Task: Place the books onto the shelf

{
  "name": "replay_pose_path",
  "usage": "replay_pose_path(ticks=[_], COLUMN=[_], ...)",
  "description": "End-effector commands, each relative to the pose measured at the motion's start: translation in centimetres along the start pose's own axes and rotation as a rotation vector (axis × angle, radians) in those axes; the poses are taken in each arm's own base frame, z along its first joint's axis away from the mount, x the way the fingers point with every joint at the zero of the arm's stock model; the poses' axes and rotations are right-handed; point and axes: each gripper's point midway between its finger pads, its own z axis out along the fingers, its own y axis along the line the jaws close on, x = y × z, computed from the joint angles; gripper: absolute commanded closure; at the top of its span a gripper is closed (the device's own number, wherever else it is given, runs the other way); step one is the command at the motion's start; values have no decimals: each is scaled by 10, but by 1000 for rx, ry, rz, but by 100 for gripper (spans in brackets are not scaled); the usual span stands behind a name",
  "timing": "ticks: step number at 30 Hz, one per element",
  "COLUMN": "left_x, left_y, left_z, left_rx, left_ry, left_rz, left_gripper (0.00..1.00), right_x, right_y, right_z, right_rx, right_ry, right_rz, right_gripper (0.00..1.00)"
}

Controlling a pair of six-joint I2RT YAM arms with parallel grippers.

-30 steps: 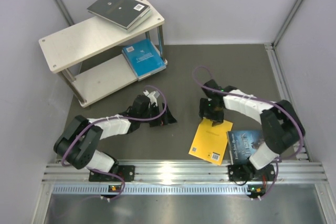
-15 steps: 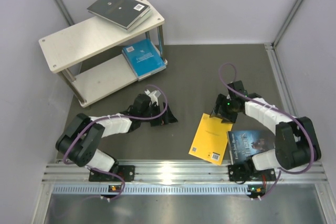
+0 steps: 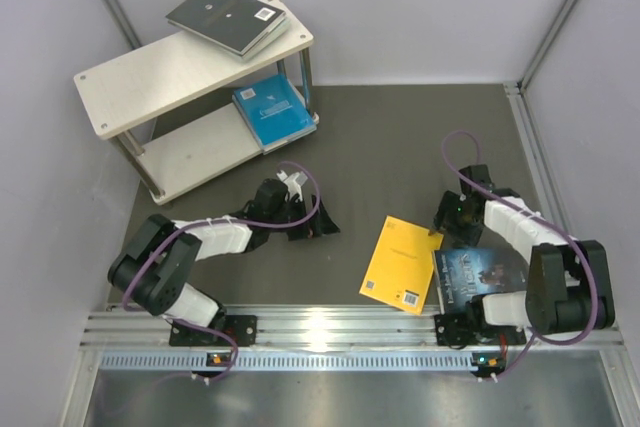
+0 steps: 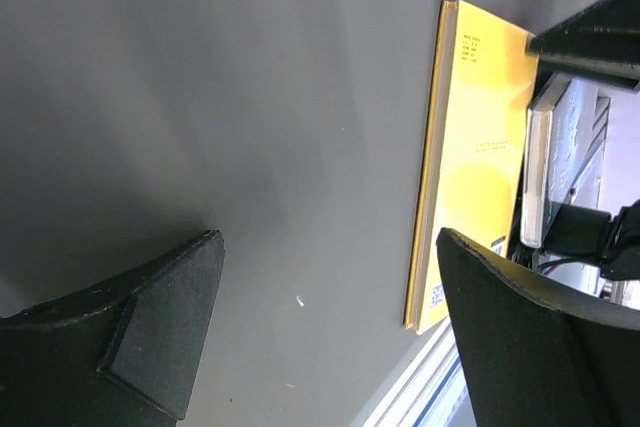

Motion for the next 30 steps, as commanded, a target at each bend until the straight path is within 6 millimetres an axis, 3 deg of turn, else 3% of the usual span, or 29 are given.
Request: replay_pose_path(ticks=[1,6,9,11,12,16,20,23,24,25,27,30], left_x=[13,13,15,17,17,29,36,26,27,14,1,8], left_y=[17,18,17,18,19,28,41,47,67,60,65,70], left_z=[5,6,5,2,1,-5,-17,-37,-53,-66,-96,-117], left_rx=[-54,-53,-49,-59,-64,-93,-159,-254,-395,-404,-505,-572], left_ry=[48,51,56,55,54,60,36,-38,-56,-123,-215,-228], left_rz=[-15,-24,-26,-25,-27,-53,-75,-66,-83,-68,-67,-89], left_gripper=[7,7,7,7,7,7,8,8,7,7,6,4], right_x=[34,69,105,113,130,137,128,112,108,102,99,101], right_y=[-4,33,74,107,117,164,167,145,136,128,116,105], right_z=[10,20,26,26,30,35,43,43,39,39,35,32], right_rx=[-25,-133,-230,-317,-322,-379,-358,-260,-231,-198,-169,-157], right_ry=[88,168,249,274,312,332,299,217,199,164,143,133], right_rz=[-27,-40,-101,-90,-125,-161,-200,-254,-265,-287,-300,-323], right_gripper=[33,33,33,34,34,34,35,35,34,34,34,34])
